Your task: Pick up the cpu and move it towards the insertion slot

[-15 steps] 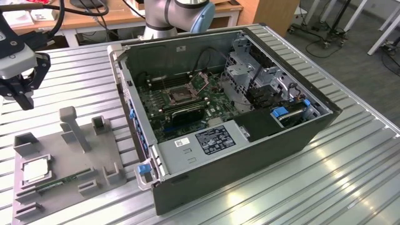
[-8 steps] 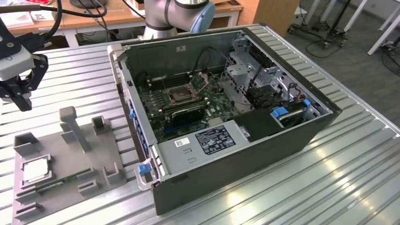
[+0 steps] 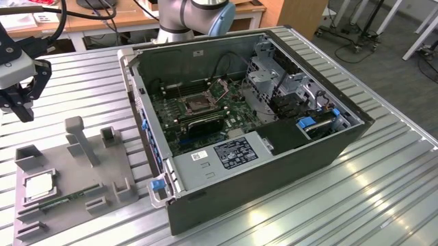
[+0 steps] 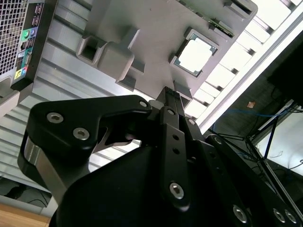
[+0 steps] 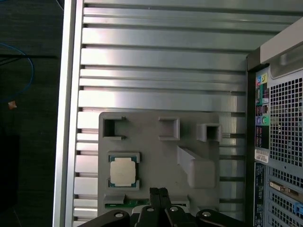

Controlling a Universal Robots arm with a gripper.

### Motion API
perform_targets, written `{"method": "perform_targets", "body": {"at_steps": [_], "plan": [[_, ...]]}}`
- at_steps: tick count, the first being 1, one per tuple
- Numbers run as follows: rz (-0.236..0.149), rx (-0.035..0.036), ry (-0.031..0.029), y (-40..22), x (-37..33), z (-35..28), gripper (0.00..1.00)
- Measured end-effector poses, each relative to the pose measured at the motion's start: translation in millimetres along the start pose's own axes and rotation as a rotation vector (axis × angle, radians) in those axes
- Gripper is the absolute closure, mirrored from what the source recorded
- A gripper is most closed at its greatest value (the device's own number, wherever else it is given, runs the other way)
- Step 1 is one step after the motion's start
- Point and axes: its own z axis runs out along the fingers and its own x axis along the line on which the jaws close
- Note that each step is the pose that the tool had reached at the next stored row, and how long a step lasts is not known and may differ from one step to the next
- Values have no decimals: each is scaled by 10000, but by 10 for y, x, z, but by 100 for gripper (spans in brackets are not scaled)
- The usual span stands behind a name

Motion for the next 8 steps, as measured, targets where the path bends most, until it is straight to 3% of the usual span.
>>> {"method": "perform_targets", "body": {"at_steps": [8], "plan": [[0,2,3,-1,10,26,89]]}}
